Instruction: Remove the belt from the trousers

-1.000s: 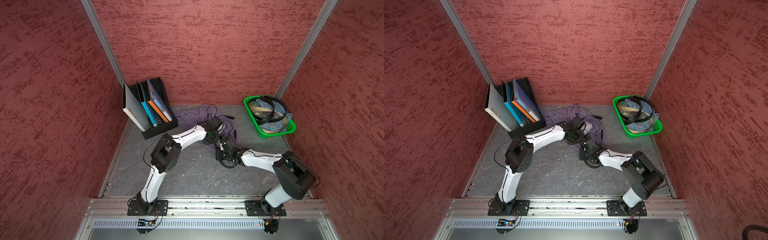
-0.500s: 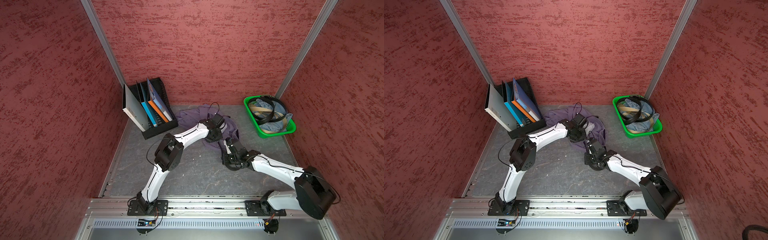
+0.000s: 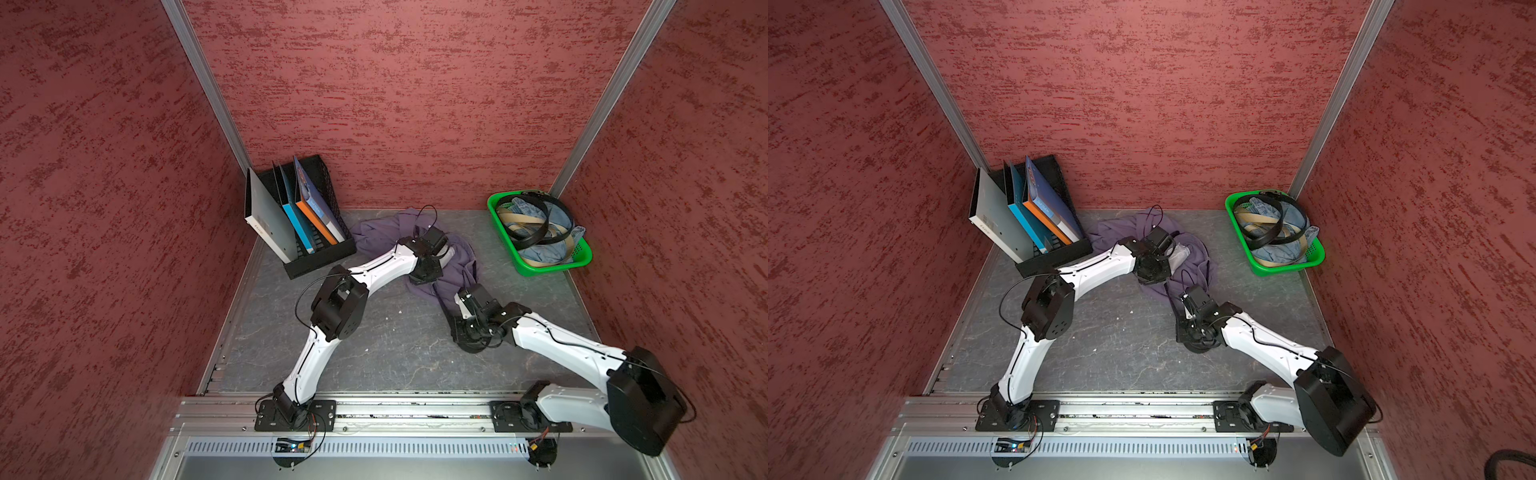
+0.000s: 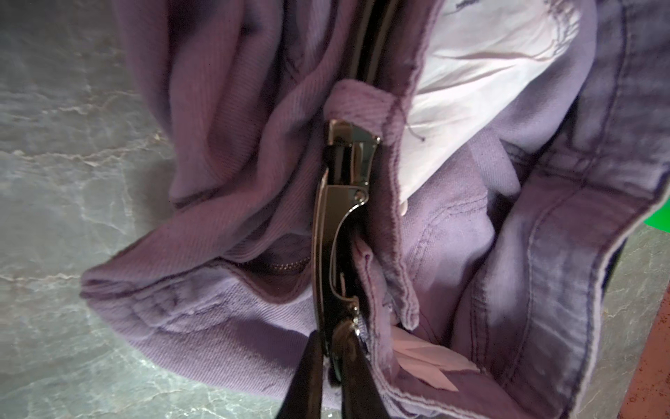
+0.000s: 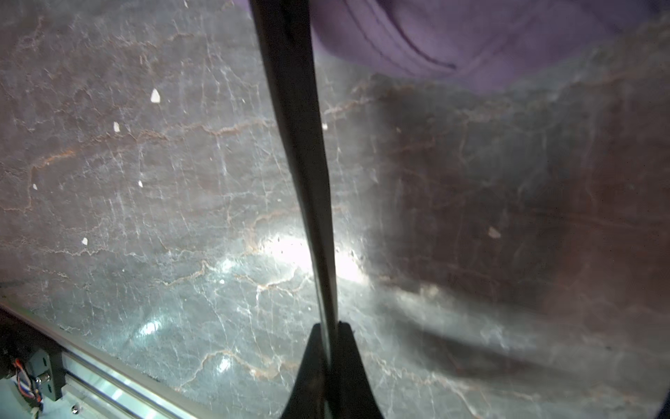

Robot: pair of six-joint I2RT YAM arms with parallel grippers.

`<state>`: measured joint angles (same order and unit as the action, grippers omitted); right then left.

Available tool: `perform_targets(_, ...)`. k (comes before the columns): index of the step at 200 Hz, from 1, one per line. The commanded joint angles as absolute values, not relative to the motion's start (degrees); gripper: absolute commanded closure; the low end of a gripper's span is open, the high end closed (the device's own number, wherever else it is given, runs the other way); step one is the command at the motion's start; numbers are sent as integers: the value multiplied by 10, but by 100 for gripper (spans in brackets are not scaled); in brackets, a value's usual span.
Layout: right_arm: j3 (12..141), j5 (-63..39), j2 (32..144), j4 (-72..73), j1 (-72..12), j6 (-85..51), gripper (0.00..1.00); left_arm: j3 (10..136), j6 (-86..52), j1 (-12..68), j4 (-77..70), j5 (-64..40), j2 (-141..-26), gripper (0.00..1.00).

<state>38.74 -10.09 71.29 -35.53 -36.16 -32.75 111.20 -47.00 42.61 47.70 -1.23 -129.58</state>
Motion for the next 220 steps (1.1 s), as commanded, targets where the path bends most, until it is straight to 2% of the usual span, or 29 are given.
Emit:
perform_targets(1, 384, -148, 711, -513, -365, -392, 100, 1128, -461, 397, 453, 45, -1315, 87)
perform_targets(37, 388, -95, 665, -574, -365, -443, 100, 1127, -460, 397, 452, 37, -1311, 87)
perform_targets(78, 416, -57, 619, -427, -364, -378, 53, 1107, -463, 407, 441, 28, -1288, 88)
perform_targets(84, 418, -54, 617, -400, -364, -363, 48, 1102, -465, 409, 438, 27, -1283, 87)
perform_targets(96, 425, -50, 628, -352, -363, -336, 42, 1091, -467, 412, 436, 22, -1274, 87)
perform_targets(162, 452, -69, 808, -101, -362, -294, 42, 1072, -474, 426, 431, 16, -1245, 87)
perform_targets(209, 464, -58, 909, -34, -362, -306, 45, 1078, -473, 431, 438, 17, -1235, 87)
perform_targets(220, 466, -54, 918, -33, -362, -306, 50, 1075, -474, 431, 437, 17, -1232, 87)
